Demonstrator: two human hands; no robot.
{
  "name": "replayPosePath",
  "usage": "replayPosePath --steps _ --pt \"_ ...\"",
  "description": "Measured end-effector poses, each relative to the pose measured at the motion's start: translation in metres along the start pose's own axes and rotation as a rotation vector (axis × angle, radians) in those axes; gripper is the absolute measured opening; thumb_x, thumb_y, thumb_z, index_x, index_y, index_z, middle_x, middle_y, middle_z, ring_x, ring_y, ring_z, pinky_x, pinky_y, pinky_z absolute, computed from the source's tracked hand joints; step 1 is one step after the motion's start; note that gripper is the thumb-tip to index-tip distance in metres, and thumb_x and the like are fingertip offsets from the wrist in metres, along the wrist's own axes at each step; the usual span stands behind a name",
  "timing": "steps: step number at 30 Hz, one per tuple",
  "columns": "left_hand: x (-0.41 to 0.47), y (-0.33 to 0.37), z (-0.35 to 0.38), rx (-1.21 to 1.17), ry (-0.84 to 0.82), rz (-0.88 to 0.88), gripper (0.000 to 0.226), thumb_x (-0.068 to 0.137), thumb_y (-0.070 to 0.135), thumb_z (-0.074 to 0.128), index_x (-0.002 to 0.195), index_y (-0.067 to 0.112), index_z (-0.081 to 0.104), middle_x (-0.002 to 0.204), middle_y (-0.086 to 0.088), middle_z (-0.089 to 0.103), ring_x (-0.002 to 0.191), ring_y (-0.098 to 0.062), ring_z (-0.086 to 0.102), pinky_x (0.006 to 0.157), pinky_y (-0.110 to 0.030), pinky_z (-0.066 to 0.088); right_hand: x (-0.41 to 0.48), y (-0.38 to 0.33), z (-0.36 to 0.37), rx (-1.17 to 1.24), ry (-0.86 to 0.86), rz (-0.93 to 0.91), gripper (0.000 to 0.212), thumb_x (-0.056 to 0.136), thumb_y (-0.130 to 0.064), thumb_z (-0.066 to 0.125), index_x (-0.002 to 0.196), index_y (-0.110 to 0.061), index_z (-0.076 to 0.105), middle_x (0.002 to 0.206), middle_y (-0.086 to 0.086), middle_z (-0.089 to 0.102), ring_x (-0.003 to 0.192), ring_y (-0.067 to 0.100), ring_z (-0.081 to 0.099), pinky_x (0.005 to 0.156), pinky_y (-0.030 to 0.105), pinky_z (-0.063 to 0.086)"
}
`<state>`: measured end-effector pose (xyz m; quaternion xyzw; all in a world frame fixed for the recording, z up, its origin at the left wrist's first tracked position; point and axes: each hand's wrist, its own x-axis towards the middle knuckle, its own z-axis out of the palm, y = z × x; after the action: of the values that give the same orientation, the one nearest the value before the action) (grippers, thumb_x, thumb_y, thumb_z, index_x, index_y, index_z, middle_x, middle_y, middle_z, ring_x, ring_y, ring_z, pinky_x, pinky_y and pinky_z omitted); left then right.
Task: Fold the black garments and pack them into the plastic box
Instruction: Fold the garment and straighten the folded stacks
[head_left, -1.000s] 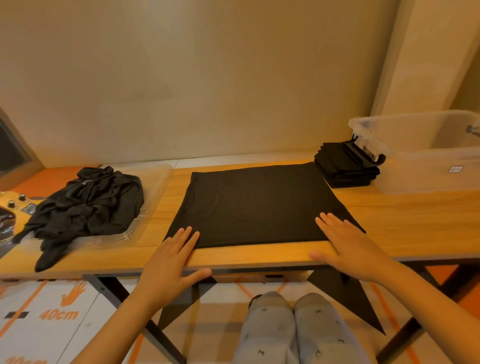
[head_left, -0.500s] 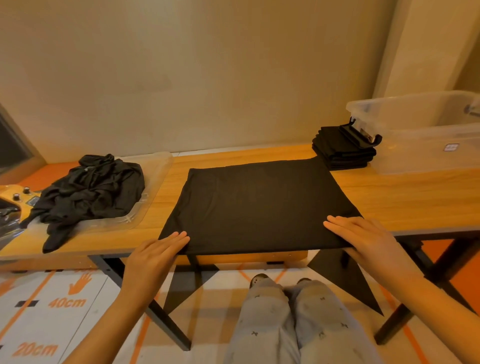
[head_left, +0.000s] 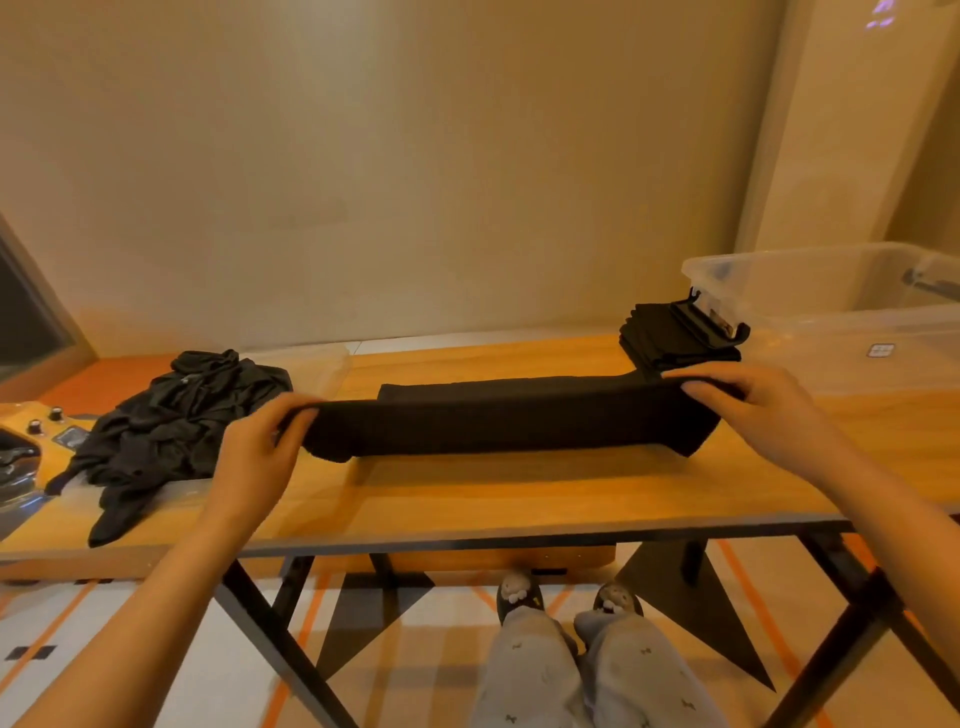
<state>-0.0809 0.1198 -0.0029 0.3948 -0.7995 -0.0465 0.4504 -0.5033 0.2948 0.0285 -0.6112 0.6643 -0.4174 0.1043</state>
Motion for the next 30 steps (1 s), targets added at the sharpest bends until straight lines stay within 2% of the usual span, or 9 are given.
replayPosePath --steps 3,5,8,13,16,20,24,26,30 --pt "0.049 0.001 -0.01 0.0 0.076 -0.063 0.014 0.094 0.012 0.058 0.104 0.015 0.068 0.095 -0.002 0.066 0.089 -0.013 0.061 0.07 -0.008 0.044 0.024 -0.036 -0.022 0.149 -0.013 0.002 0.022 0.095 -0.016 0.054 0.102 -0.032 0.067 0.09 -0.02 0.067 0.087 -0.011 0.06 0.069 0.01 0.045" --pt "0.082 0.002 -0.021 -0.024 0.105 -0.094 0.018 0.094 0.014 0.058 0.107 0.003 0.067 0.098 -0.009 0.066 0.089 -0.018 0.06 0.069 -0.007 0.045 0.036 -0.061 -0.033 0.192 0.005 -0.024 0.017 0.094 -0.017 0.055 0.095 -0.027 0.069 0.078 -0.018 0.07 0.078 -0.006 0.063 0.062 0.008 0.044" --pt "0.128 0.009 -0.045 -0.052 0.185 -0.124 0.023 0.094 0.018 0.059 0.108 0.002 0.067 0.098 -0.011 0.066 0.087 -0.021 0.059 0.067 -0.011 0.044 0.048 -0.098 -0.046 0.281 0.009 -0.073 0.016 0.095 -0.017 0.054 0.092 -0.022 0.07 0.071 -0.016 0.07 0.067 -0.004 0.064 0.054 0.006 0.043" --pt "0.206 0.028 -0.081 -0.158 0.432 -0.142 0.026 0.09 0.024 0.066 0.106 0.004 0.069 0.098 -0.015 0.068 0.088 -0.025 0.062 0.072 -0.029 0.046 0.068 -0.136 -0.061 0.414 0.067 -0.122 0.017 0.095 -0.017 0.054 0.094 -0.014 0.071 0.077 -0.002 0.073 0.073 0.007 0.068 0.061 0.015 0.054" --pt "0.248 0.042 -0.072 -0.136 0.459 -0.13 0.026 0.09 0.025 0.065 0.106 0.005 0.069 0.1 -0.012 0.068 0.088 -0.019 0.06 0.076 -0.03 0.046 0.078 -0.132 -0.061 0.54 0.09 -0.044 0.018 0.093 -0.021 0.055 0.098 -0.014 0.072 0.081 0.002 0.074 0.078 0.014 0.07 0.06 0.018 0.055" --pt "0.287 0.045 -0.003 -0.136 0.294 -0.2 0.019 0.088 0.022 0.068 0.099 0.007 0.07 0.098 -0.011 0.069 0.09 -0.021 0.061 0.077 -0.027 0.043 0.082 -0.094 -0.044 0.69 0.049 0.175 0.019 0.092 -0.017 0.055 0.096 -0.008 0.072 0.084 0.013 0.073 0.074 0.02 0.07 0.055 0.022 0.055" --pt "0.289 0.024 0.121 -0.12 0.049 -0.28 0.011 0.087 0.02 0.067 0.093 0.011 0.069 0.096 -0.009 0.068 0.089 -0.024 0.061 0.073 -0.028 0.04 0.079 -0.022 -0.006 0.692 0.064 0.561 0.014 0.092 -0.01 0.057 0.085 -0.008 0.069 0.069 0.008 0.071 0.074 0.023 0.065 0.063 0.032 0.049" --pt "0.277 0.012 0.19 -0.058 -0.066 -0.322 0.012 0.091 0.024 0.063 0.098 0.014 0.066 0.102 -0.007 0.066 0.089 -0.022 0.059 0.072 -0.031 0.041 0.076 0.024 0.013 0.583 0.052 0.729 0.015 0.093 -0.008 0.057 0.085 -0.01 0.069 0.076 0.009 0.071 0.083 0.024 0.063 0.067 0.033 0.047" --pt "0.244 -0.008 0.297 0.141 -0.35 -0.324 0.03 0.095 0.03 0.057 0.123 0.019 0.053 0.121 -0.006 0.063 0.108 -0.026 0.058 0.088 -0.038 0.046 0.068 0.098 0.033 0.116 0.054 0.77 0.015 0.092 -0.014 0.061 0.083 -0.026 0.064 0.098 0.002 0.067 0.092 0.017 0.059 0.079 0.027 0.044"
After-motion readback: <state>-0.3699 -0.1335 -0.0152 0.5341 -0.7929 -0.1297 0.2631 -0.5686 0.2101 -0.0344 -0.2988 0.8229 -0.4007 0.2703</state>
